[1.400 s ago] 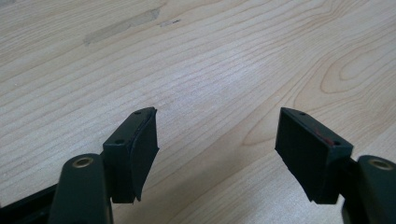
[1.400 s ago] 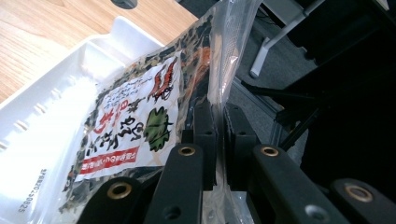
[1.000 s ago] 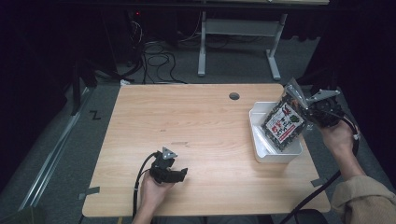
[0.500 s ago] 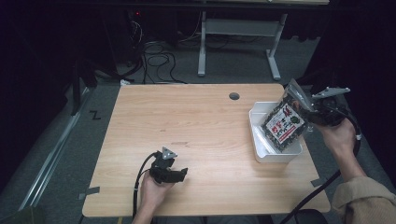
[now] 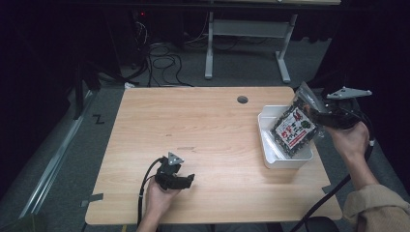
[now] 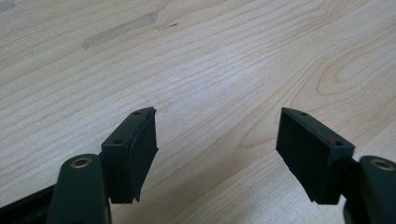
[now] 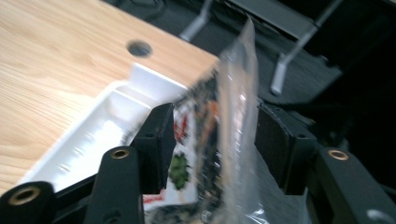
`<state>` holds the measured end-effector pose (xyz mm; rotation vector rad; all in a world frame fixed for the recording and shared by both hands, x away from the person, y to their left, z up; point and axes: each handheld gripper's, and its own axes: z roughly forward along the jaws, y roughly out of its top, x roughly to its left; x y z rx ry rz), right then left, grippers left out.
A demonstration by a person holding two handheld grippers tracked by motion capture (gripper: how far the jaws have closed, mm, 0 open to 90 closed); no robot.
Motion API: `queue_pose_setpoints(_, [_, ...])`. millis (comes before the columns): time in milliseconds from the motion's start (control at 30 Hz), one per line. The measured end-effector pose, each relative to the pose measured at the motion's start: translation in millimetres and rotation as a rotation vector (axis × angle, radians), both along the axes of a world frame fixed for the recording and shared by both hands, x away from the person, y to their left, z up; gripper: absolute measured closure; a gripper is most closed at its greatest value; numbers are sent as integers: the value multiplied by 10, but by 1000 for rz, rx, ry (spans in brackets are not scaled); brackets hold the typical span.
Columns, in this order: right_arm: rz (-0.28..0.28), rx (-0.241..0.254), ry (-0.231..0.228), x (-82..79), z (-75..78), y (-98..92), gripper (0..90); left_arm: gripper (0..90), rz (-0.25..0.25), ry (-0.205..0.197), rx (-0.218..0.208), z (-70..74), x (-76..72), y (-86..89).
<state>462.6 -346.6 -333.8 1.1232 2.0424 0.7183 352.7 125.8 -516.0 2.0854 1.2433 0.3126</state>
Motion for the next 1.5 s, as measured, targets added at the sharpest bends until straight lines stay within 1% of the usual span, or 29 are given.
queue_pose_setpoints(100, [34,52,-32,-69,45,40,512,293,0,-5,-2,4,-6,-5])
queue_pose_setpoints(200, [78,105,-33,-120,69,97,516,291,0,-9,-2,9,-6,-2])
queue_pose_setpoints(233, [92,123,-43,-137,68,120,518,291,2,-12,-2,13,-8,-2])
queue_pose_setpoints(300, [117,158,-41,-180,67,172,518,291,2,-14,-6,24,-16,-1])
queue_pose_setpoints(333, [140,167,-50,-198,64,192,519,291,1,-17,-7,28,-18,-1])
queue_pose_setpoints(367, [144,182,-50,-219,61,215,519,290,0,-21,-9,33,-23,-3])
queue_pose_setpoints(467, [184,232,-47,-292,40,290,519,290,-1,-25,-11,42,-30,-7])
queue_pose_setpoints(567, [209,259,-48,-348,34,339,518,286,0,-32,-10,50,-30,-7])
queue_pose_setpoints(600, [227,269,-55,-371,35,354,518,281,2,-32,-11,54,-31,-7])
queue_pose_setpoints(667, [242,288,-61,-413,33,377,516,275,2,-34,-13,61,-37,-8])
queue_pose_setpoints(700, [253,304,-53,-432,31,390,516,275,0,-34,-15,62,-40,-11])
queue_pose_setpoints(733, [264,311,-52,-444,30,400,518,274,-3,-34,-15,63,-42,-14])
queue_pose_setpoints(767, [271,318,-39,-459,32,415,520,273,-7,-35,-15,63,-43,-17])
queue_pose_setpoints(833, [295,320,-36,-486,34,443,526,272,-10,-35,-18,66,-43,-25])
queue_pose_setpoints(900, [315,314,-39,-548,31,488,532,272,-12,-37,-20,74,-43,-32])
queue_pose_setpoints(1067, [365,321,-22,-643,-1,566,529,271,-19,-40,-25,83,-56,-43])
queue_pose_setpoints(1100, [366,316,-11,-657,-1,577,528,271,-20,-40,-27,84,-56,-43])
queue_pose_setpoints(1133, [374,317,-13,-661,-5,585,527,271,-21,-38,-28,84,-55,-43])
queue_pose_setpoints(1233, [380,333,-17,-693,-10,600,525,271,-23,-38,-30,86,-54,-40])
queue_pose_setpoints(1300, [385,349,-9,-726,-21,617,525,271,-23,-38,-31,86,-56,-42])
queue_pose_setpoints(1367, [399,340,-8,-741,-37,633,523,271,-24,-39,-32,87,-61,-43])
queue_pose_setpoints(1400, [397,344,1,-757,-46,647,524,271,-24,-40,-33,88,-62,-43])
queue_pose_setpoints(1500, [419,347,3,-783,-74,674,524,271,-23,-39,-32,86,-60,-43])
